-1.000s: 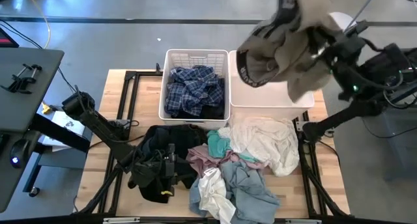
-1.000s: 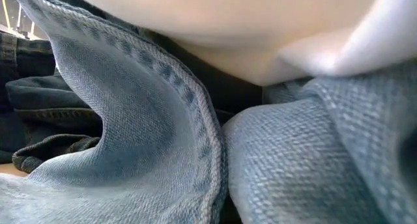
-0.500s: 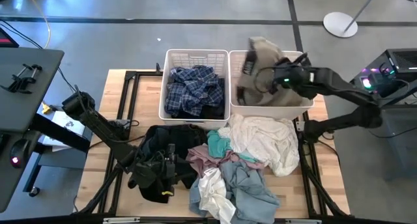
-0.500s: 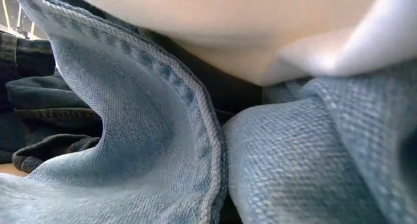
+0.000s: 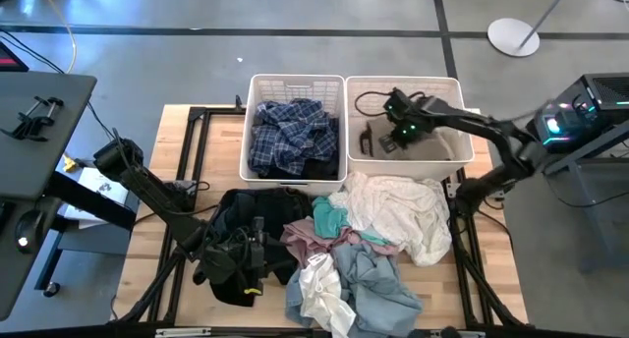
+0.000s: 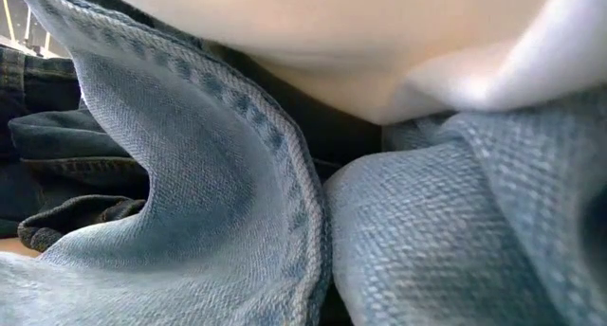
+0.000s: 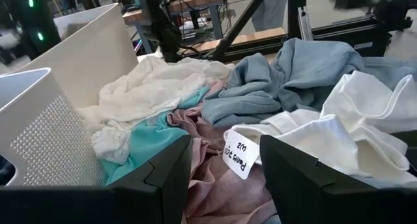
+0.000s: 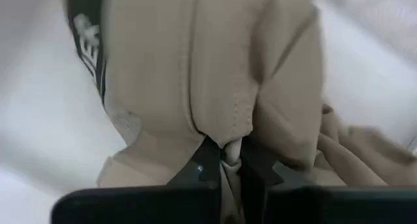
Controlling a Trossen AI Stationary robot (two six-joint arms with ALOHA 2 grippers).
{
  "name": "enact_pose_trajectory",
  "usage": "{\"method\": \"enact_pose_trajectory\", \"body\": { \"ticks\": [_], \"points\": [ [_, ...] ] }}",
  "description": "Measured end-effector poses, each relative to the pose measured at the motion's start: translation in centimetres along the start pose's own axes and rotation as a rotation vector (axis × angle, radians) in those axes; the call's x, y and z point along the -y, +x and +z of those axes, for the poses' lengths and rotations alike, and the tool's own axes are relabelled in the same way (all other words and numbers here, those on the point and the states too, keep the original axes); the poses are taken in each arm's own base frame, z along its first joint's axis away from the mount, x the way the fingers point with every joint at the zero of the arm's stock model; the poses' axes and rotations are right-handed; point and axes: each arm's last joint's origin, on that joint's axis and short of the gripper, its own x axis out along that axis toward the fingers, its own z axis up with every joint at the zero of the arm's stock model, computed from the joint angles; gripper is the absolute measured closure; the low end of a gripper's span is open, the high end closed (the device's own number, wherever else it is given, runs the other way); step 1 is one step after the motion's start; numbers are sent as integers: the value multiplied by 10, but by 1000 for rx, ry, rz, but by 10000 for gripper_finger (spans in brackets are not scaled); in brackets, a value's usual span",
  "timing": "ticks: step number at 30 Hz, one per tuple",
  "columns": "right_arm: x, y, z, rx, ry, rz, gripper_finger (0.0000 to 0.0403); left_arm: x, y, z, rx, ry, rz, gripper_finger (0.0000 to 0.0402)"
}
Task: Sort clothes
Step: Put the brown shorts into the right white bin, then put the white shirts into the right white bin
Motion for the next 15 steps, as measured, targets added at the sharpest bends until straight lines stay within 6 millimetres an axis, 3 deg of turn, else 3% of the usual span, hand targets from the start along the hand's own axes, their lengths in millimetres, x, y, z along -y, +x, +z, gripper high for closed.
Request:
{"method": "enact_pose_trajectory", "body": {
  "ticks": [4,8,11,15],
  "points": [
    [1,20,7,-105,-55,-25,333,0,0,0,1,-13,16,229],
    [-1,8,20,-166,-111,-38,254,-1,0,0,1,-26,18,229],
    [0,-26,32,-156,-116,-48,198,-1,0,0,1,-31,18,229],
    [-4,-97,37,-16,-127,-91,159,-1,0,0,1,-32,18,229]
  ]
}}
